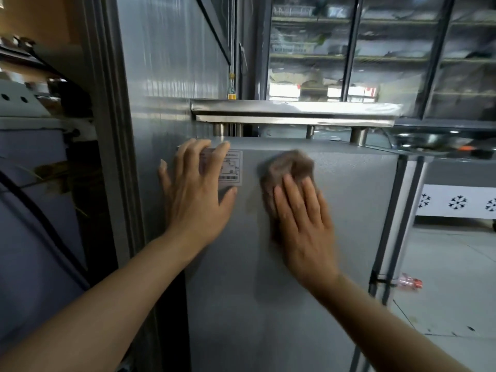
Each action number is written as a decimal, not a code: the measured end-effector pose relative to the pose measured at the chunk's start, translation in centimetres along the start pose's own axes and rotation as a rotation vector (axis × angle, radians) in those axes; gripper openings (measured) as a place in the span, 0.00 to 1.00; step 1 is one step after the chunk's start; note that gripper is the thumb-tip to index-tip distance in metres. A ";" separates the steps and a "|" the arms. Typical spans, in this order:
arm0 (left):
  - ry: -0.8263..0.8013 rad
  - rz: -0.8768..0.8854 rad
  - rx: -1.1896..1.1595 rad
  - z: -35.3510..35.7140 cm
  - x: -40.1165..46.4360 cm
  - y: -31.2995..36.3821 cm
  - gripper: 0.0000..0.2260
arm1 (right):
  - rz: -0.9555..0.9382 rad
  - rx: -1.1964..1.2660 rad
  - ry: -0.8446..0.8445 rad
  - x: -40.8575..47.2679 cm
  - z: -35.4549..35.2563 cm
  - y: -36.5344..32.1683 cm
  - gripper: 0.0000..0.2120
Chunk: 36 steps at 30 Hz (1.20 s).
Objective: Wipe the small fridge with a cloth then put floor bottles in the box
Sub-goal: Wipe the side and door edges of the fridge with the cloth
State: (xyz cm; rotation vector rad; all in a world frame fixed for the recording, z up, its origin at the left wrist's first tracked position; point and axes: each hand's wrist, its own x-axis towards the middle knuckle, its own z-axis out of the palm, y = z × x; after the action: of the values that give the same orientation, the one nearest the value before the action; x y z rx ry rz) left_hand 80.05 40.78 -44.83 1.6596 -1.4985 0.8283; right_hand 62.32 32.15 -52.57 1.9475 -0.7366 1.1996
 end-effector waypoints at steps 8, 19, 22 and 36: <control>0.006 0.167 0.033 1.1 0.8 5.2 0.30 | 0.056 -0.059 -0.065 -5.2 -1.0 1.8 0.30; 0.080 0.120 -0.022 3.3 1.0 9.1 0.28 | 0.203 -0.124 -0.066 -10.0 -0.6 4.2 0.29; 0.094 0.104 -0.028 3.5 1.0 9.4 0.27 | 0.209 -0.192 -0.053 -7.8 -1.7 6.4 0.28; 0.171 0.148 -0.002 4.7 0.9 8.7 0.28 | 0.386 -0.187 0.115 -4.8 -2.1 9.6 0.29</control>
State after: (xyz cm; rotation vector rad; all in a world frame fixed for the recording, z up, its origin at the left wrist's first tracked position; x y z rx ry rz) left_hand 71.43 35.92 -45.59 1.4500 -1.5141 1.0216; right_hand 51.97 28.83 -53.65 1.6132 -1.1563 1.3984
